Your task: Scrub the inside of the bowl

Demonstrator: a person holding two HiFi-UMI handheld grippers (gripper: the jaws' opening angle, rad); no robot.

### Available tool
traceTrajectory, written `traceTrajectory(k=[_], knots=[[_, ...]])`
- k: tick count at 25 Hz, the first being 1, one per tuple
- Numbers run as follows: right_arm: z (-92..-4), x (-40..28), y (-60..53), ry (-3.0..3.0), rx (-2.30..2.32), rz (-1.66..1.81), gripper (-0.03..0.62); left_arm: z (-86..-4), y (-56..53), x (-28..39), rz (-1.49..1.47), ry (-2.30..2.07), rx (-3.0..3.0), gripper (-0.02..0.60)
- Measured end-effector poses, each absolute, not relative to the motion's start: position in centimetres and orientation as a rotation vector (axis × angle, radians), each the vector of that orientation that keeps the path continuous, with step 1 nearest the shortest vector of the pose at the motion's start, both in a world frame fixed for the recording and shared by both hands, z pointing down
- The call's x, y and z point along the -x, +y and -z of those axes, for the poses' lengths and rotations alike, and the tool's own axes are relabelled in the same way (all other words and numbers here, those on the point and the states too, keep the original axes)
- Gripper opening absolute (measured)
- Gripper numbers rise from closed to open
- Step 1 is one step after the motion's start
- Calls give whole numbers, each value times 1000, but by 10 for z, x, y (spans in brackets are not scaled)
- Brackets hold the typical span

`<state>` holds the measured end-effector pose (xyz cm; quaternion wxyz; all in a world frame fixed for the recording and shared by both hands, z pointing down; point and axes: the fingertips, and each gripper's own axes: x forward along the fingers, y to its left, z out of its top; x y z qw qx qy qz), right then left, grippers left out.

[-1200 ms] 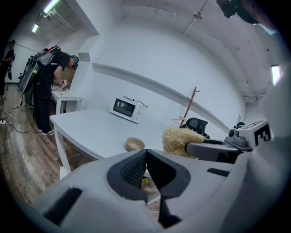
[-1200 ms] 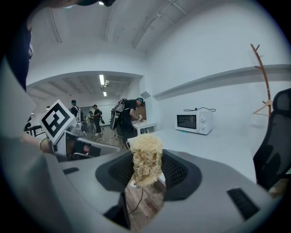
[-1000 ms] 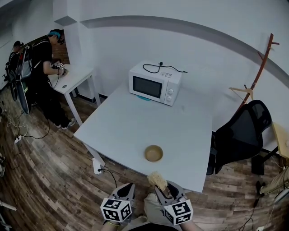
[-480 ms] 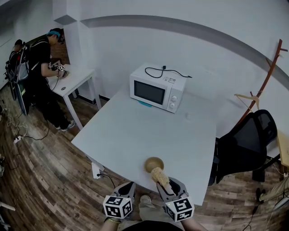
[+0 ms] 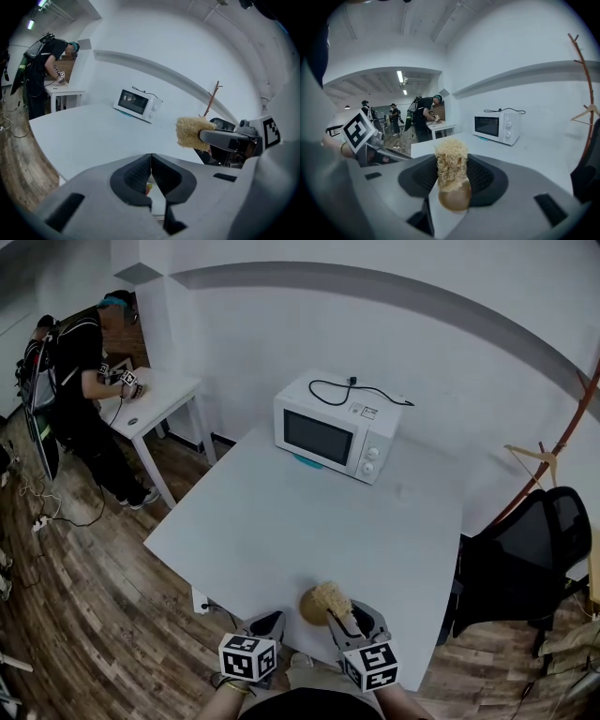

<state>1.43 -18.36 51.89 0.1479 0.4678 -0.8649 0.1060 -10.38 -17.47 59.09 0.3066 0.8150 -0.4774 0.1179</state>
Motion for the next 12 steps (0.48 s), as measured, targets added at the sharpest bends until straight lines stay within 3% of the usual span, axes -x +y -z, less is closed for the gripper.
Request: traceTrajectory(k=[12], knots=[[-541,-31,-222,-2455,-1332,-372,175,-646,-216,65,-339,-1059,-2043,23]])
